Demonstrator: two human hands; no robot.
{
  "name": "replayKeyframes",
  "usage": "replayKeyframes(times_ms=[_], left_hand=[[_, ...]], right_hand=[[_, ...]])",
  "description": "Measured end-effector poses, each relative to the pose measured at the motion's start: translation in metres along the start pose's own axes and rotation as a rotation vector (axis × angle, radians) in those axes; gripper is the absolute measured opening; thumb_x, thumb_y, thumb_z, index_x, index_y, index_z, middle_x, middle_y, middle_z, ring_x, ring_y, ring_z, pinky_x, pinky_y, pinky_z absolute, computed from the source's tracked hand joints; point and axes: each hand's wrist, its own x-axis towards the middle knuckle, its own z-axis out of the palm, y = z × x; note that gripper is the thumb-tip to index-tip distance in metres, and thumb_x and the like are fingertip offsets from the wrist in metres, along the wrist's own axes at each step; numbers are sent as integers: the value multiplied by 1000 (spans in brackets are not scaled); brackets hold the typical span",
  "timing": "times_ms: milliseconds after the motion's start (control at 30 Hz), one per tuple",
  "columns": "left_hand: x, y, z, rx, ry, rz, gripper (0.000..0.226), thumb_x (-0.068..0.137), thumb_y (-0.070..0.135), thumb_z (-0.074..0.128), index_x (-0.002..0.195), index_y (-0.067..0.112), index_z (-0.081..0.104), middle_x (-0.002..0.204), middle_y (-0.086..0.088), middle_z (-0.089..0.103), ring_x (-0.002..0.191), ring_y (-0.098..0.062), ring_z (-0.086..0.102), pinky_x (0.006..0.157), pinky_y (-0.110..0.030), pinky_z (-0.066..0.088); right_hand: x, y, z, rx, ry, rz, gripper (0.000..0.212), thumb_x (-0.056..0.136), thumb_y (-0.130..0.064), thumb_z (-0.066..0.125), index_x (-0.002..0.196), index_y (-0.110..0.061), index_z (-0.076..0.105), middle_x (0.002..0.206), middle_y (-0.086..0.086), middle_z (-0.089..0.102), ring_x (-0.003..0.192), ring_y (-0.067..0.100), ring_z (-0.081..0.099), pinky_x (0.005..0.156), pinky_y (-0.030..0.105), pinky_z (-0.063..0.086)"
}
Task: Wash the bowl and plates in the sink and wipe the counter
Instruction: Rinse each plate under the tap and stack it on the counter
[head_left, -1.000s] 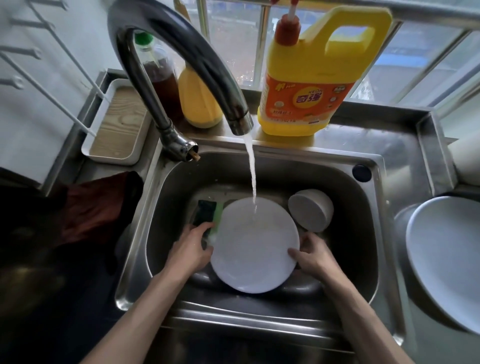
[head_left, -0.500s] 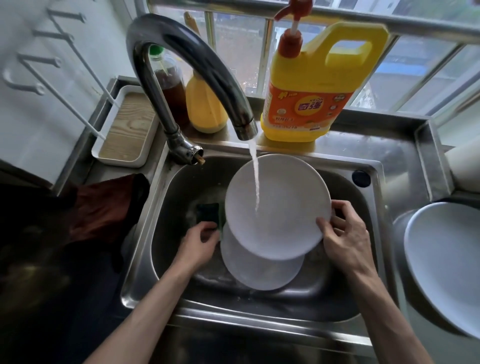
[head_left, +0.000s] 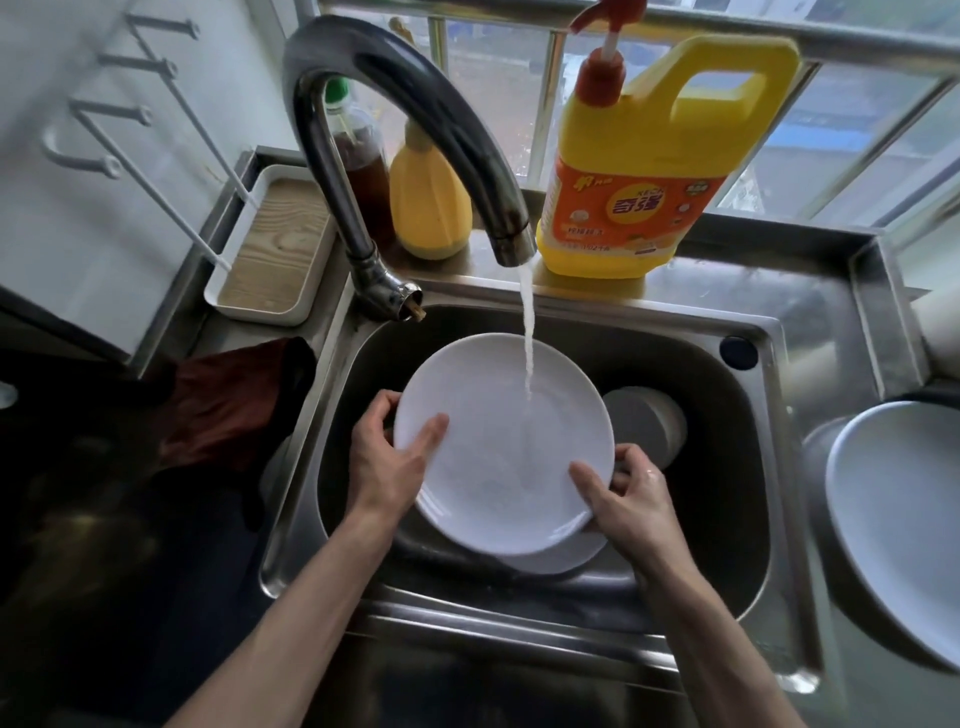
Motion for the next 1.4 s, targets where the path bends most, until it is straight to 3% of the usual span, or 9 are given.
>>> replayKeyframes(times_ms=[200,267,367,500,600,733,967,1200,1400], left_hand=[[-9,-2,-1,-361,-238,-425,27,98,29,67,123,20,66,108,-5,78,102,-26,72,80,-37,61],[-12,-5,0,-427,-238,-448,24,100,27,64,122,18,67,108,-6,79,104,-28,72,85,-40,60],[-14,-9,3,-391,-223,-406,30,99,28,64,125,13,66,107,-7,79,101,-28,74,81,-38,61],[-19,-1,11,-385,-265,-358,32,100,36,60,121,14,67,106,-9,79,99,-28,76,83,-40,63],[-18,7,14,-371,-251,-313,36,100,40,56,117,12,71,106,-11,79,100,-26,76,87,-37,61],[-11,5,7,-376,-226,-295,37,102,47,48,114,21,71,102,-3,80,95,-17,77,69,-23,60],[-18,-6,14,-310,-98,-291,31,105,50,43,105,29,66,96,-1,78,91,-24,75,73,-38,64],[-14,5,20,-351,-128,-278,39,105,45,45,121,20,70,111,-6,78,107,-25,74,95,-44,58],[-9,2,7,-292,-111,-240,38,105,50,43,117,24,67,103,-3,78,95,-24,75,77,-39,64]], right_hand=[[-1,-6,20,-187,183,-189,40,100,-43,63,128,-17,52,112,3,66,90,15,68,65,28,59],[3,-6,29,-397,262,-274,53,102,-40,60,144,-11,46,130,12,61,110,29,67,86,43,62],[12,-7,44,-883,348,-504,64,107,-28,50,161,-3,26,166,21,28,154,39,24,125,52,25],[25,-18,72,-930,154,-621,67,110,-42,21,164,-12,-5,173,11,-13,159,30,-17,128,50,-10],[24,-23,92,-1020,16,-814,69,111,-46,15,164,-8,-8,171,11,-21,158,28,-19,129,54,-2],[17,-13,89,-1095,-302,-1029,60,113,-43,15,166,-22,-6,173,1,-16,158,19,-19,129,53,-2],[28,-16,59,-1026,-35,-550,64,111,-53,11,163,-29,-18,170,-8,-22,153,10,-31,127,41,-17],[12,-29,83,-1104,-236,-890,62,109,-49,6,164,-27,-14,171,-4,-23,156,19,-27,129,52,-7],[26,-21,54,-1056,-18,-546,63,111,-52,9,161,-29,-23,167,-9,-31,151,11,-35,126,46,-18]])
